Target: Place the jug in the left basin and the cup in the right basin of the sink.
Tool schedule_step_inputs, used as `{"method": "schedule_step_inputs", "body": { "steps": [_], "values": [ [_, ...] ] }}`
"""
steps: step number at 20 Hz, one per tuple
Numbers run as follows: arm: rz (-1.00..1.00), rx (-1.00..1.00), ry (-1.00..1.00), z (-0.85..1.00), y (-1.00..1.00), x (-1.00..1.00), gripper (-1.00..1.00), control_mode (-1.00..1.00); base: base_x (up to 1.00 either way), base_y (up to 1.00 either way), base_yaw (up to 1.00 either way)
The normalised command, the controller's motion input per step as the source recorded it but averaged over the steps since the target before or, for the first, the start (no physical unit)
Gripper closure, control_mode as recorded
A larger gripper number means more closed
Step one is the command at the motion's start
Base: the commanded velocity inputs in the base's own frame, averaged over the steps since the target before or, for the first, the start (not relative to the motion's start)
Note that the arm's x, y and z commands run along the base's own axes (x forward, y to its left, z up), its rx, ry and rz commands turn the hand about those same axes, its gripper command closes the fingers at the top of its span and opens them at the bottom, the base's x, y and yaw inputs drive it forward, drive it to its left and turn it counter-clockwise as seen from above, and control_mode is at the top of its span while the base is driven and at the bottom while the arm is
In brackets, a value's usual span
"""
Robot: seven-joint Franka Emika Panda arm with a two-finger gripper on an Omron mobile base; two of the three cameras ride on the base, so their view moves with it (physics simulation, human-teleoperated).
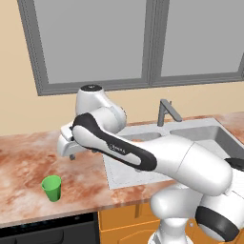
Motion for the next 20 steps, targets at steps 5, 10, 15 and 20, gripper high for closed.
{"method": "schedule_step_inputs", "body": {
  "steps": [5,10,15,20],
  "values": [
    [0.01,-0.01,-0.02,-0.11,0.21,0.00,-1.00,-1.00,0.00,0.00,0.00],
    [0.00,0.00,-0.02,-0.23,0.19,0.00,-1.00,-1.00,0.00,0.00,0.00],
    [0.00,-0.01,-0.04,-0.20,0.13,0.02,-1.00,-1.00,0.00,0.00,0.00],
    [0.00,0.00,0.00,-0.26,0.10,0.10,-1.00,-1.00,0.00,0.00,0.00]
  ]
}}
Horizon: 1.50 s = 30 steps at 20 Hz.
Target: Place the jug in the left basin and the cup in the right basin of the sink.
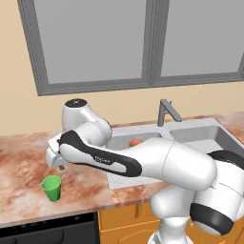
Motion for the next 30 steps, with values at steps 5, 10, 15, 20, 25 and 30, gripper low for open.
{"method": "schedule_step_inputs", "body": {
  "steps": [5,10,15,20,25,30],
  "values": [
    [0.00,0.00,0.00,-0.28,0.14,0.06,-1.00,-1.00,0.00,0.00,0.00],
    [0.00,0.00,0.00,-0.26,0.21,0.08,-1.00,-1.00,0.00,0.00,0.00],
    [0.00,0.00,0.00,-0.24,0.15,0.07,-1.00,-1.00,0.00,0.00,0.00],
    [0.00,0.00,0.00,-0.23,0.17,0.02,-1.00,-1.00,0.00,0.00,0.00],
    [0.00,0.00,0.00,-0.11,0.05,0.10,-1.00,-1.00,0.00,0.00,0.00],
    [0.00,0.00,0.00,-0.01,0.00,0.25,-1.00,-1.00,0.00,0.00,0.00]
  ]
}}
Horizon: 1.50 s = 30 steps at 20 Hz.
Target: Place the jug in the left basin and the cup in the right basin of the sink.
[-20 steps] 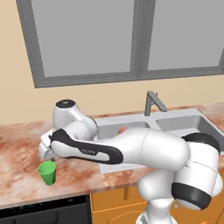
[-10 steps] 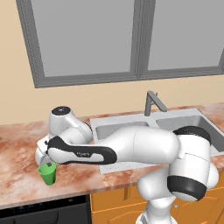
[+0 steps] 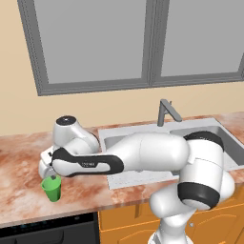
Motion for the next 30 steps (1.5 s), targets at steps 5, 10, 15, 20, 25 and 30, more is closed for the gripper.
{"method": "schedule_step_inputs", "body": {
  "steps": [5,10,15,20,25,30],
  "values": [
    [0.00,0.00,0.00,-0.04,0.00,0.16,-1.00,-1.00,0.00,0.00,0.00],
    [0.00,0.00,0.00,-0.04,0.01,0.00,-1.00,-1.00,0.00,0.00,0.00],
    [0.00,0.00,0.01,-0.02,0.02,0.00,-1.00,-1.00,0.00,0.00,0.00],
    [0.00,0.00,0.00,-0.03,0.01,0.00,-1.00,-1.00,0.00,0.00,0.00],
    [0.01,0.00,0.00,-0.07,0.03,0.00,-1.00,-1.00,0.00,0.00,0.00],
    [0.01,0.00,0.01,-0.04,0.07,0.00,-1.00,-1.00,0.00,0.00,0.00]
  ]
}}
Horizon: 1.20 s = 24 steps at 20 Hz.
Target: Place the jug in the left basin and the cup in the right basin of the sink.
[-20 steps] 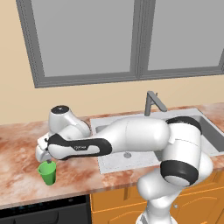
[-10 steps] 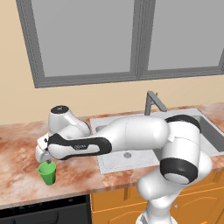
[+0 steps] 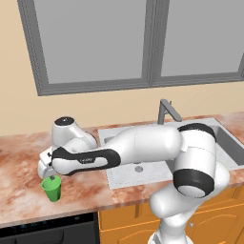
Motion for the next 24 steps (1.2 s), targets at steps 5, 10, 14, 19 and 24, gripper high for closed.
{"method": "schedule_step_inputs", "body": {
  "steps": [5,10,14,19,24],
  "values": [
    [0.01,0.00,0.02,-0.01,0.07,0.00,-1.00,-1.00,0.00,0.00,0.00],
    [0.02,0.00,0.03,-0.03,0.04,0.00,-1.00,-1.00,0.00,0.00,0.00],
    [0.02,0.00,0.02,-0.02,0.00,0.00,-1.00,-1.00,0.00,0.00,0.00],
    [0.01,0.00,0.00,-0.13,0.00,0.00,-1.00,-1.00,0.00,0.00,0.00],
    [0.01,0.00,0.00,-0.16,0.00,0.00,-1.00,-1.00,0.00,0.00,0.00]
  ]
}}
